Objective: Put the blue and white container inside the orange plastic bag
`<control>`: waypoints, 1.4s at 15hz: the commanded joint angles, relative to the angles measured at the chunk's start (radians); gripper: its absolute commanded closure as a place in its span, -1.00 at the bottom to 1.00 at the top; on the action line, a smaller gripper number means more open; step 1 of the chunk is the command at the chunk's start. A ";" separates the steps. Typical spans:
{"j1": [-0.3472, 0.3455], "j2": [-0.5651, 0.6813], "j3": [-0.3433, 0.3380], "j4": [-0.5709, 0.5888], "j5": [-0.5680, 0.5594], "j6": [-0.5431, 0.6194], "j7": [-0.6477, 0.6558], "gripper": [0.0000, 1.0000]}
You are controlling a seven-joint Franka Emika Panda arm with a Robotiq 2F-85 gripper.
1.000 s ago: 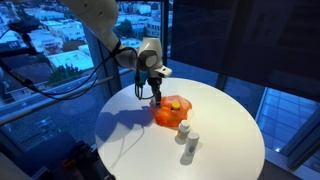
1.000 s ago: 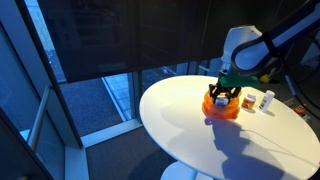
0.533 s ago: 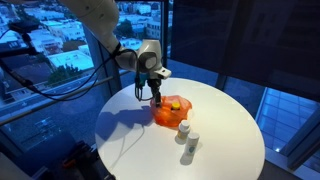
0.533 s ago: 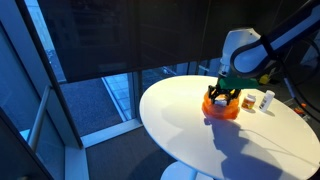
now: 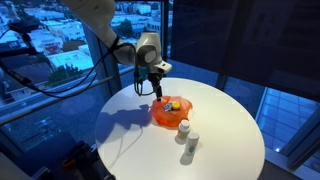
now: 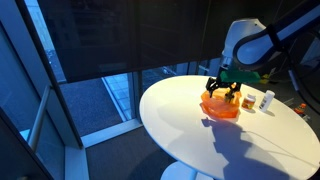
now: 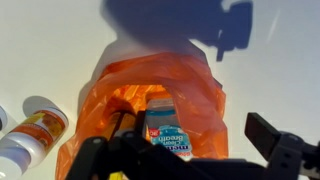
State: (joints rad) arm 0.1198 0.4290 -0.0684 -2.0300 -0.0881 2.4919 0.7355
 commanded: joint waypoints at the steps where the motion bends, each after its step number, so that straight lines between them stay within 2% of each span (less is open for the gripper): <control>1: 0.011 -0.089 -0.009 -0.045 0.000 -0.045 -0.025 -1.00; 10: -0.001 -0.326 0.023 -0.126 -0.052 -0.325 -0.044 -1.00; 14: -0.026 -0.418 0.046 -0.156 -0.005 -0.399 -0.197 -1.00; 21: -0.076 -0.563 0.045 -0.183 0.076 -0.494 -0.487 -1.00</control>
State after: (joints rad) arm 0.0745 -0.0492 -0.0313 -2.1858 -0.0649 2.0484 0.3575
